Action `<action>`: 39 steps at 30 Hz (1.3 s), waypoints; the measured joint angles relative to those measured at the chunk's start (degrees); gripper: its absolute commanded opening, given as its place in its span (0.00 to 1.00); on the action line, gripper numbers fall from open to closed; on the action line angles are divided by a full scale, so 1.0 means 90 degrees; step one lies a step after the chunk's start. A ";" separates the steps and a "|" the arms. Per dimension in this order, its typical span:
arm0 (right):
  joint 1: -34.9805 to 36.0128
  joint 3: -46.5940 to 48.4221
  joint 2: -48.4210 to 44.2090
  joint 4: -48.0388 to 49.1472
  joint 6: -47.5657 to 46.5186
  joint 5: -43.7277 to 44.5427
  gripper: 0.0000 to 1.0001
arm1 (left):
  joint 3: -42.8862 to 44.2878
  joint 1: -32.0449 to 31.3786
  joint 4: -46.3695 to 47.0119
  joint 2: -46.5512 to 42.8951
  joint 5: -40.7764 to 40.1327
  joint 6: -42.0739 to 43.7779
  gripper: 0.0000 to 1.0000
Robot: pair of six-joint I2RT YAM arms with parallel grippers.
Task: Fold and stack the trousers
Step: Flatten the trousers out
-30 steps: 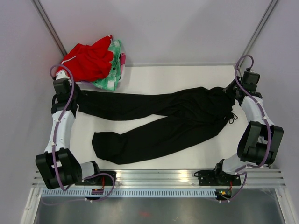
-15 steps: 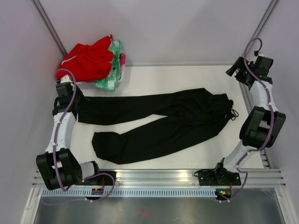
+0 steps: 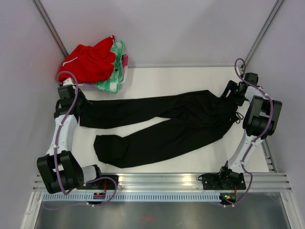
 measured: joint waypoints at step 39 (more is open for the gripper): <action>0.0250 -0.0495 -0.5195 0.1428 0.0996 -0.0792 0.00 | 0.4141 0.0005 -0.1661 -0.1965 -0.1222 0.0019 0.02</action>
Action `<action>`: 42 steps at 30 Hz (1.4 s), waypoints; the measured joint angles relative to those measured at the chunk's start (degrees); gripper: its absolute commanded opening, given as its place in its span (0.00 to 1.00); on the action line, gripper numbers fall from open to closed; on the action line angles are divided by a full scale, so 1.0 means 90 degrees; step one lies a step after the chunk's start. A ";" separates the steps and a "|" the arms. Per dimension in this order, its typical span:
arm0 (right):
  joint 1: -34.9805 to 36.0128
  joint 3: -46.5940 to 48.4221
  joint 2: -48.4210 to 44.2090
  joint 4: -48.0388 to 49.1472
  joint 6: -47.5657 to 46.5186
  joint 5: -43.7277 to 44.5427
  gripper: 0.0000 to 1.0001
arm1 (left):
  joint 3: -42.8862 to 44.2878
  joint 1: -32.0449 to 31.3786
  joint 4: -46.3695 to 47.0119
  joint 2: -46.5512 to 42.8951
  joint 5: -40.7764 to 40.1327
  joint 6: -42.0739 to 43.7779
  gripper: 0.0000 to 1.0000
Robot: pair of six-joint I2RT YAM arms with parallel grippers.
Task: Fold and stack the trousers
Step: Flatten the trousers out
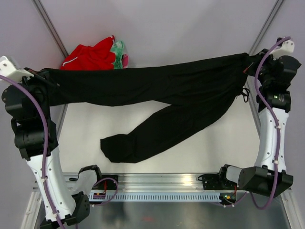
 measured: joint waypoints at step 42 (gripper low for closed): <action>-0.0206 -0.1831 0.1192 0.1290 0.0474 0.0763 0.00 | -0.3606 0.0185 0.1564 0.1800 0.0078 -0.1625 0.02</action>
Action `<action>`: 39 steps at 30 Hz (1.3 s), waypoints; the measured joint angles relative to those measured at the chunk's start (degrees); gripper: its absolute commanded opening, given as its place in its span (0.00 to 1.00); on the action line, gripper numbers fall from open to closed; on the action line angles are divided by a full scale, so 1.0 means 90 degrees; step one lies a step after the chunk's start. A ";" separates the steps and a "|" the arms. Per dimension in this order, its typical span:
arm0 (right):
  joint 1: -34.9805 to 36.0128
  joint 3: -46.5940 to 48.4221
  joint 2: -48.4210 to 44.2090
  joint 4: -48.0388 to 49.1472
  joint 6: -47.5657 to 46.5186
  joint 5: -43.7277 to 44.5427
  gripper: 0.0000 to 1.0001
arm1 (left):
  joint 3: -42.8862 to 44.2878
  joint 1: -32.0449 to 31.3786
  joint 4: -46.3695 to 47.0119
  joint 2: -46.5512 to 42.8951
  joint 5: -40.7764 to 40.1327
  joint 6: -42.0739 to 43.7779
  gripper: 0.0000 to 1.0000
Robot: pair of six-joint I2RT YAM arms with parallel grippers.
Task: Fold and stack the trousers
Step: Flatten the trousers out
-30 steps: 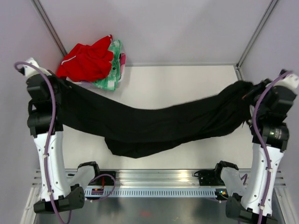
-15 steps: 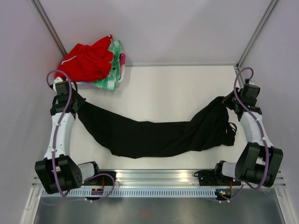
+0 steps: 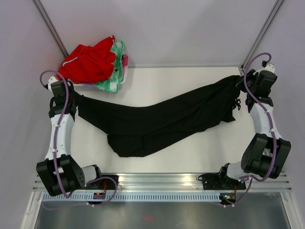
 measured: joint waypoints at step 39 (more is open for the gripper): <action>0.0058 0.2548 0.3631 -0.0134 -0.0425 -0.1132 0.98 | 0.0406 0.0787 -0.0716 0.0843 0.0845 0.0517 1.00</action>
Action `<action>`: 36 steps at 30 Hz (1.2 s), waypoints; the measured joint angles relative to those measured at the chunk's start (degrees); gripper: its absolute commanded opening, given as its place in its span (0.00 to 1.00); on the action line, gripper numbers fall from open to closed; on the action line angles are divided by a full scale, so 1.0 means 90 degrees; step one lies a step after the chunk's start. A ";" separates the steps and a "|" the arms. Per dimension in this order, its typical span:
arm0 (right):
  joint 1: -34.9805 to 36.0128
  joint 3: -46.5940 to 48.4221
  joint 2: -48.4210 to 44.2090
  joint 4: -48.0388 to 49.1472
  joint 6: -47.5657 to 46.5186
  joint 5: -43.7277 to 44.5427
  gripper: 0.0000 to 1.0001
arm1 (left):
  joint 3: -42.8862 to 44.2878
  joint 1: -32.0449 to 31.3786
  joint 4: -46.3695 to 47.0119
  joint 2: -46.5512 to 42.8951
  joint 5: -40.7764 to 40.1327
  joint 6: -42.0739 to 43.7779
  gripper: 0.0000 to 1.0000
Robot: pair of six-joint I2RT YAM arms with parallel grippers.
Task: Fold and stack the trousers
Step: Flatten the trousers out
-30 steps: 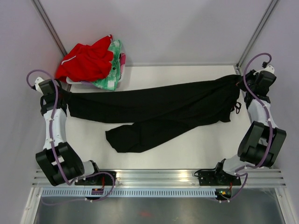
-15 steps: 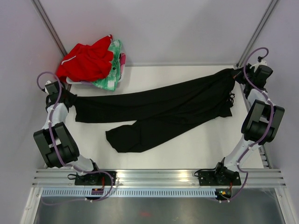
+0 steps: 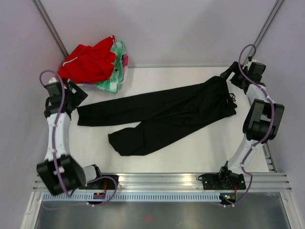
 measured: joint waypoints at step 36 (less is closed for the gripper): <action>-0.0782 -0.4801 -0.3883 -0.0882 0.1107 0.1831 0.89 | -0.2778 -0.5540 -0.0435 -0.0335 -0.1892 -0.2263 0.02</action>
